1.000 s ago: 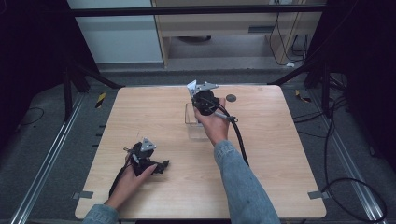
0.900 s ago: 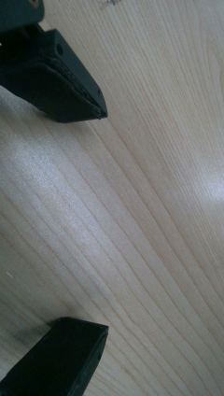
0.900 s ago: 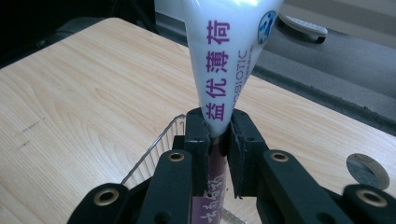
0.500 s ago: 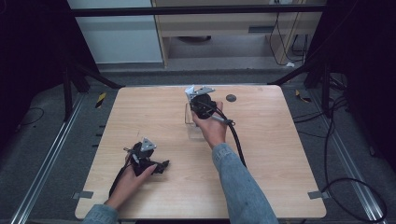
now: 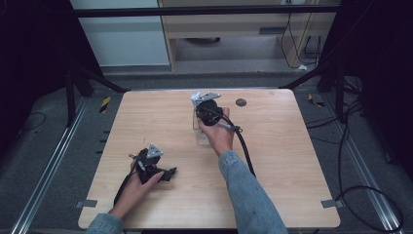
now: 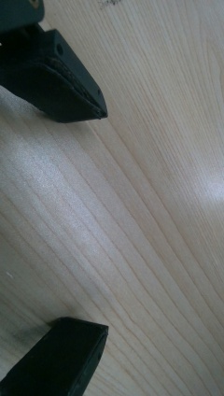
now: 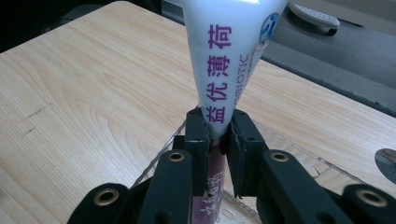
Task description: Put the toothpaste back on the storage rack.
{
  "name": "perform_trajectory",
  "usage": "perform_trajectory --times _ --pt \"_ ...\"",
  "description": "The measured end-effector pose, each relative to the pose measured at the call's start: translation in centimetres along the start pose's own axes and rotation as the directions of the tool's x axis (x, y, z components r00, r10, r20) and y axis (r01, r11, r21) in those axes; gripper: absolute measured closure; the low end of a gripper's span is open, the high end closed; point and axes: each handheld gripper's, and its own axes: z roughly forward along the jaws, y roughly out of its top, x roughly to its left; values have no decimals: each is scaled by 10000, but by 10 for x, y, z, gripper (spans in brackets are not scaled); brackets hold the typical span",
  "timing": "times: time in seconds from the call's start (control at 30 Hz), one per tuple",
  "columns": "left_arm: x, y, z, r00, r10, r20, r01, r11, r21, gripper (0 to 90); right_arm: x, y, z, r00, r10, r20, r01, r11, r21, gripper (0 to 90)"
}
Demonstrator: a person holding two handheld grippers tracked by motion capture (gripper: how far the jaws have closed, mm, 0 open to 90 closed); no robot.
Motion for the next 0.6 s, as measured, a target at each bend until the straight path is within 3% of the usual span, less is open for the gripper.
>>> perform_trajectory --times 0.6 --pt "0 0 0 10000 0 -1 0 10000 -1 0 1 2 5 9999 121 90 -121 9999 -40 786"
